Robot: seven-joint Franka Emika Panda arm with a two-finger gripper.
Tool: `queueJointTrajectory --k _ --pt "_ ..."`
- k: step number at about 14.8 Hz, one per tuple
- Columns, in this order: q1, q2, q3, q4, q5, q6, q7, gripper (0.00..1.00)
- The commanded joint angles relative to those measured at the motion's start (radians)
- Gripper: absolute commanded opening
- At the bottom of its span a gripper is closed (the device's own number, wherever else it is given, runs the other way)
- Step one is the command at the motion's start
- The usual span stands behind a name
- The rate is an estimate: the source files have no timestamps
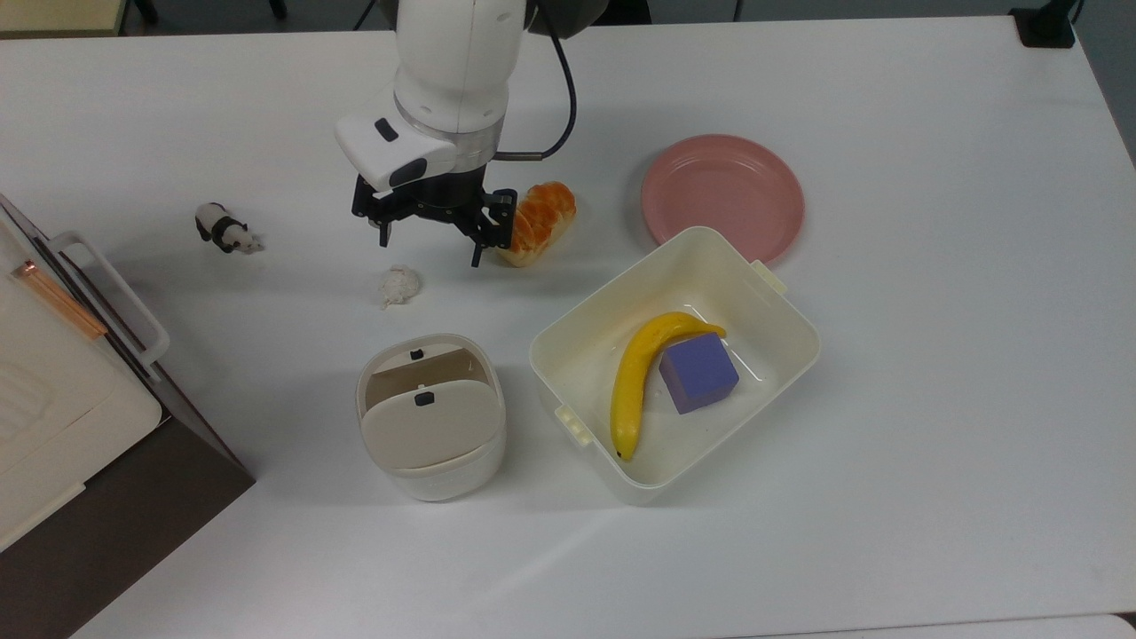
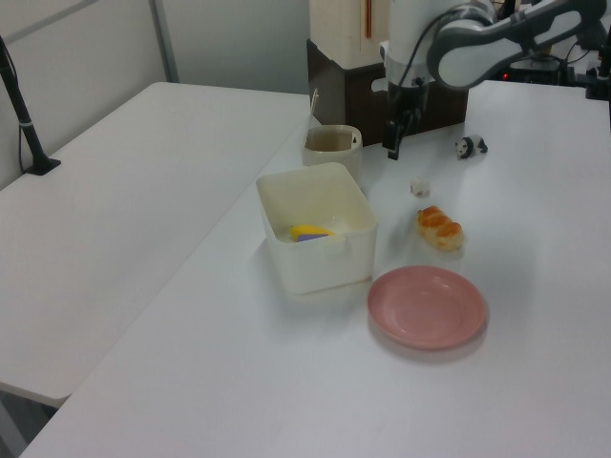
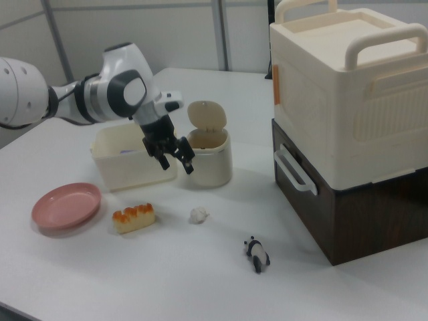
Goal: Grab it up and put it in the trash
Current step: 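Move the open gripper over the crumpled white paper ball, then lower the gripper and close it on the white paper ball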
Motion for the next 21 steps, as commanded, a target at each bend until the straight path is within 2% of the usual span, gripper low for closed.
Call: queueJointTrajectory --k 1,10,15,21 --pt "-0.008 -0.073 -0.002 -0.163 -0.021 0.088 0.024 0.97" --pt "-0.049 0.031 -0.002 -0.128 -0.046 0.103 0.030 0.94" --pt "-0.081 0.054 -0.002 -0.114 -0.053 0.103 0.027 0.94" --pt "-0.083 0.096 -0.002 -0.113 -0.073 0.108 0.029 0.93"
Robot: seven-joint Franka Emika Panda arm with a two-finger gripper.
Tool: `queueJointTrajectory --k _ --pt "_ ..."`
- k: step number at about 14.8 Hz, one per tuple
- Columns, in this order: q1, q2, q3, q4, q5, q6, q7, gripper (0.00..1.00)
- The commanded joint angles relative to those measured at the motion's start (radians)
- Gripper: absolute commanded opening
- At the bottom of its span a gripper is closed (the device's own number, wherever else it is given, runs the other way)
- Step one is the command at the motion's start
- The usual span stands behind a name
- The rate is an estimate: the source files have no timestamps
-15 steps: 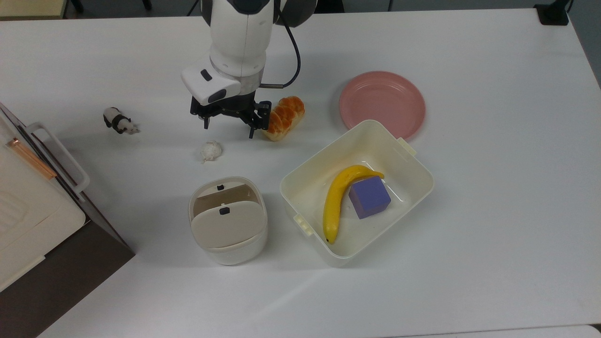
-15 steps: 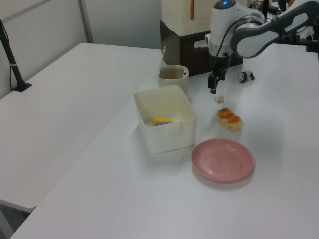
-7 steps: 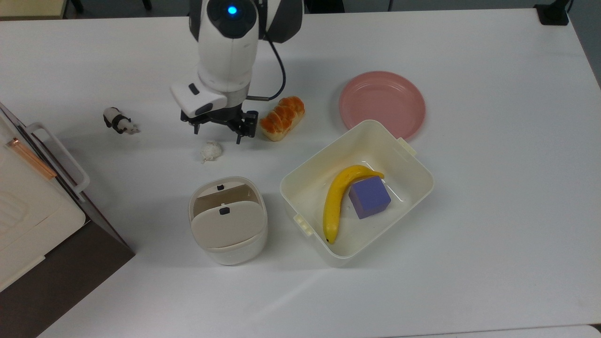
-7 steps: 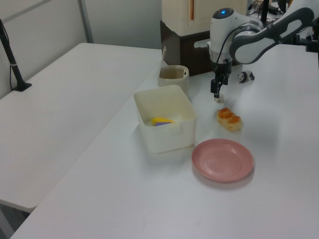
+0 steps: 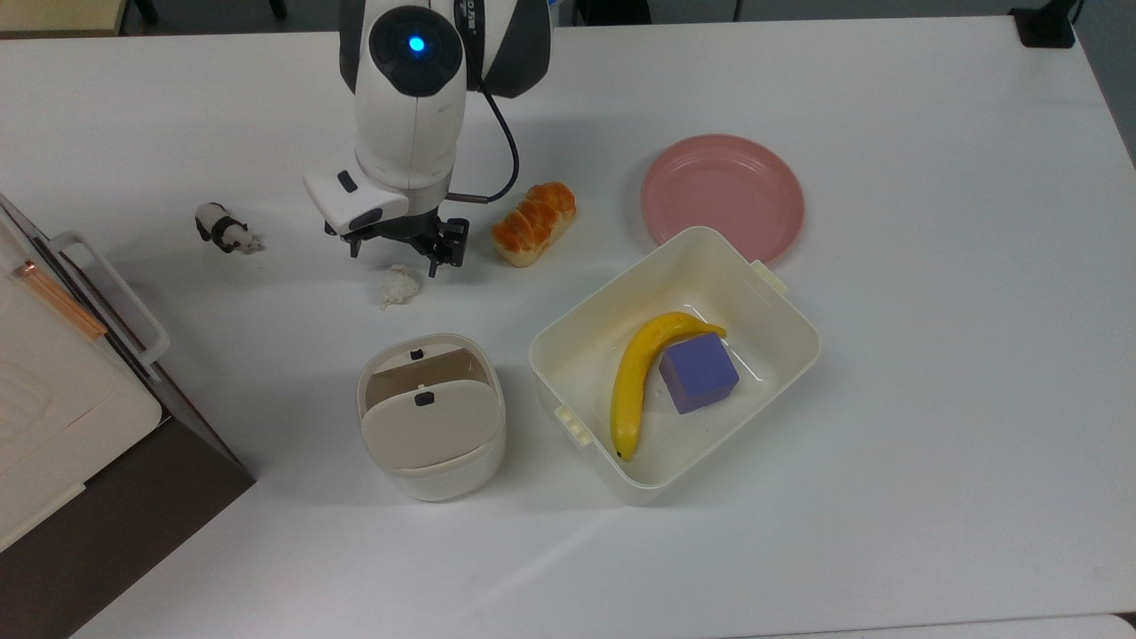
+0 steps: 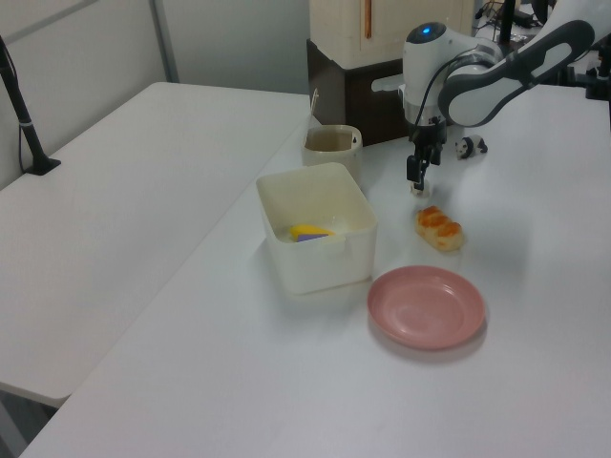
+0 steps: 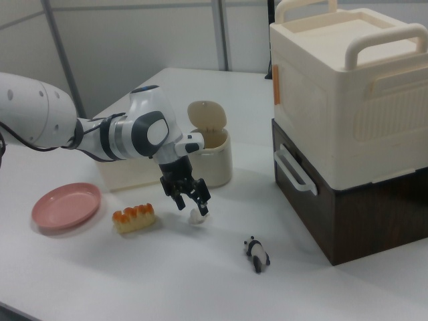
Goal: Grab it up and put it in the trash
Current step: 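Lower the gripper and close it on the white paper ball, then lift the paper ball and carry it over the white trash can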
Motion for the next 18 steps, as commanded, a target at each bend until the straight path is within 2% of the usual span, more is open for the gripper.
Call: queueJointTrajectory --k 1,5,9,14,16,18 --pt "0.002 0.031 0.001 0.011 -0.024 0.024 0.024 0.92" --pt "0.001 0.061 0.001 0.057 -0.018 0.024 0.042 0.80" --pt "-0.004 0.064 0.001 0.057 -0.022 0.023 0.049 0.44" --pt "-0.004 0.066 0.001 0.057 -0.029 0.023 0.036 0.06" --pt "-0.004 0.057 0.002 0.058 -0.029 0.018 0.029 0.00" --pt "-0.004 0.028 0.010 0.092 -0.018 -0.005 0.012 0.00"
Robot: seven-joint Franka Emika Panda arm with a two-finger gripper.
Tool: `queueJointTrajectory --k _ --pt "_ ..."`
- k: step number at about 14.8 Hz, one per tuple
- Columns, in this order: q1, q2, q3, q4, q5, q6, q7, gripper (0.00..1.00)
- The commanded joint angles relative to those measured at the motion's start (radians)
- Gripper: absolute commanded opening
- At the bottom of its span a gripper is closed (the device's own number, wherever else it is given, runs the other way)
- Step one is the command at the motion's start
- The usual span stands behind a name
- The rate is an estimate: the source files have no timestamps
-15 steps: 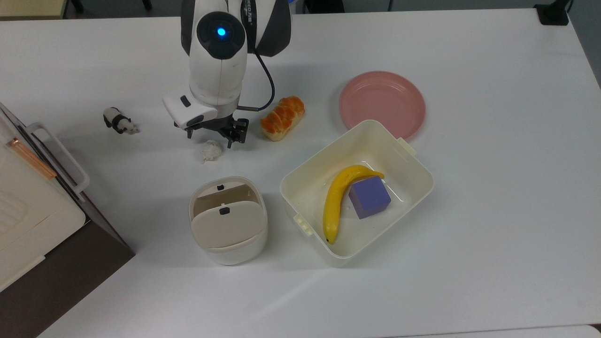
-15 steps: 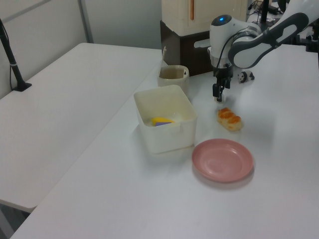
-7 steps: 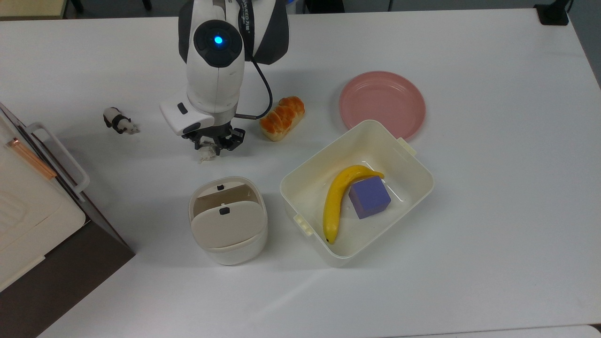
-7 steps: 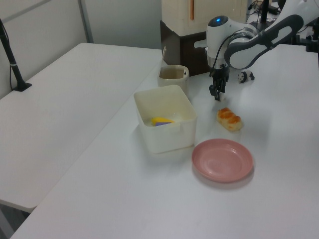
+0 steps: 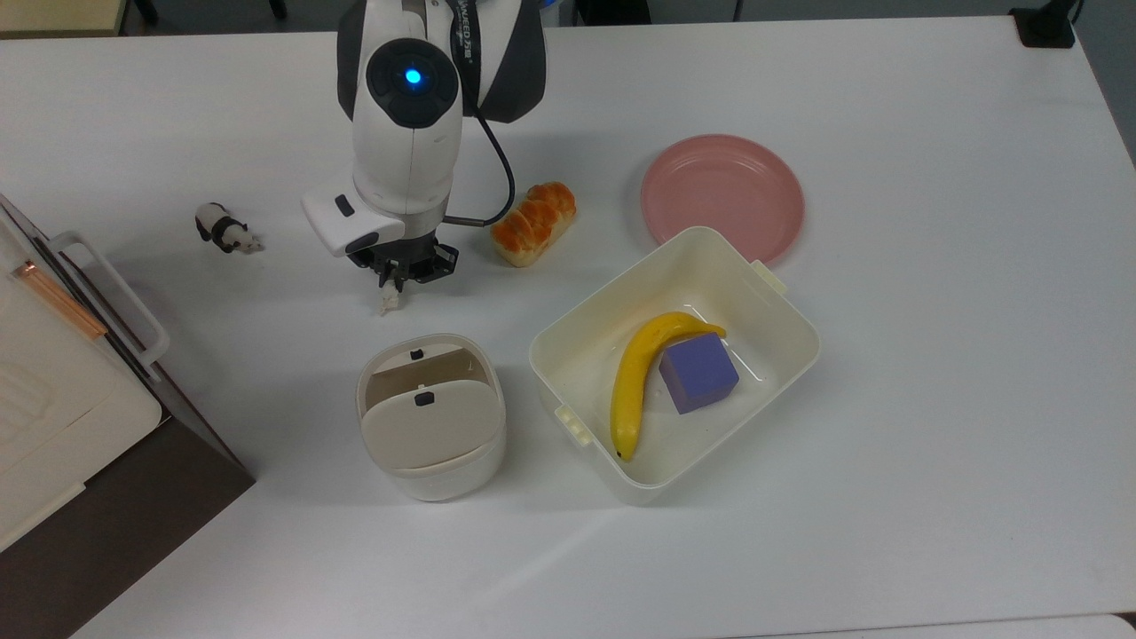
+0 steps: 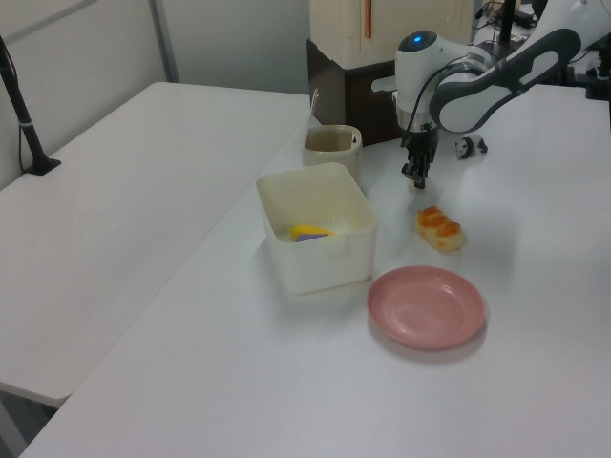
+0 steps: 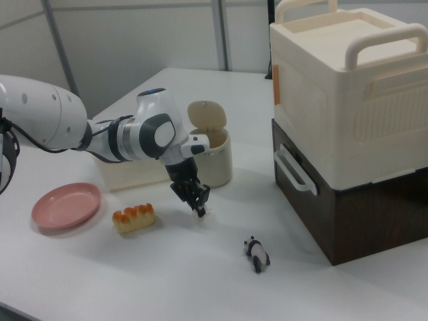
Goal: Grab it up and put it in the trash
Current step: 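Lift the paper ball and carry it over the white trash can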
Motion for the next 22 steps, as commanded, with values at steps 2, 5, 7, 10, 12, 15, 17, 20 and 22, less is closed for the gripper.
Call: queueJointTrajectory --k 2,5,7,10,12,15,17,20,22 --pt "-0.001 -0.061 0.027 0.090 0.001 -0.107 -0.032 0.00" --pt "-0.002 -0.075 0.031 0.228 0.114 -0.215 -0.098 0.00" --pt "-0.007 -0.075 0.030 0.295 0.168 -0.255 -0.129 0.00" --pt "-0.015 -0.061 0.028 0.380 0.255 -0.258 -0.109 0.00" --pt "-0.013 -0.028 0.028 0.406 0.253 -0.250 -0.045 0.00" --pt "-0.005 0.042 0.028 0.474 0.240 -0.242 0.063 0.00" --pt "0.004 0.069 0.028 0.499 0.237 -0.227 0.130 0.00" --pt "0.024 0.108 0.028 0.550 0.191 -0.175 0.247 0.00" --pt "0.024 0.109 0.028 0.549 0.190 -0.114 0.308 0.00"
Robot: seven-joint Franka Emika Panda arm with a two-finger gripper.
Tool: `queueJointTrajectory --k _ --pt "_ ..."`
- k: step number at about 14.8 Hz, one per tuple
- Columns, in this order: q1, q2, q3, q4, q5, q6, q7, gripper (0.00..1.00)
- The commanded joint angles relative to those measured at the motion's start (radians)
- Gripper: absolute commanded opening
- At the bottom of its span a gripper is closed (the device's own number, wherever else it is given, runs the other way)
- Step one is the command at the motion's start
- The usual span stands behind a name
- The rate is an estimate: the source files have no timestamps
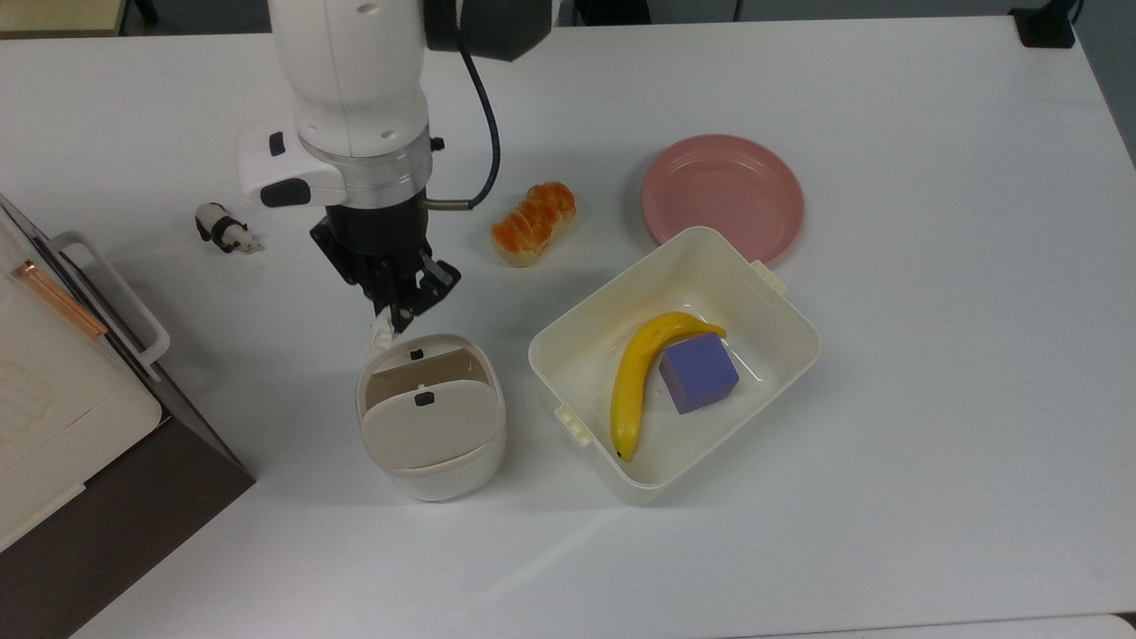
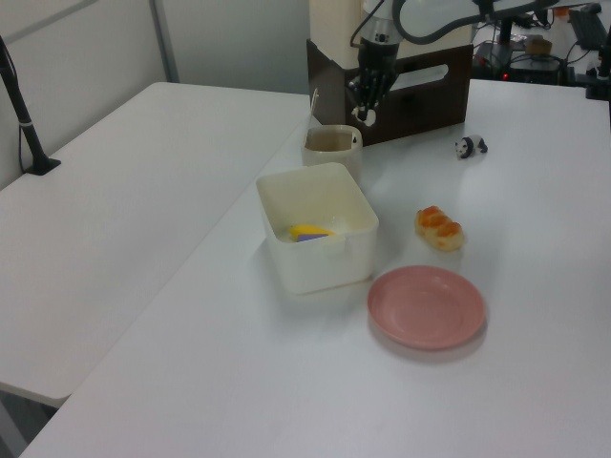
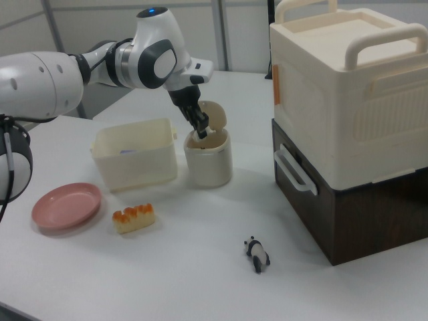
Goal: Grab it up and put it in the trash
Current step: 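Lift the paper ball and carry it over the white trash can, then open the gripper to drop the paper into the trash can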
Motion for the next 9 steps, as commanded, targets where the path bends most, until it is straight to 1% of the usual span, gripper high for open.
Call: queueJointTrajectory --k 1,3,7,9 --pt "0.011 0.022 -0.002 0.032 -0.022 0.094 0.126 0.00" --pt "0.011 0.022 -0.002 0.029 -0.031 0.123 0.147 0.00" --pt "0.025 0.038 0.000 0.028 -0.088 0.128 0.176 0.00" --pt "0.030 0.051 0.000 0.025 -0.096 0.128 0.178 0.04"
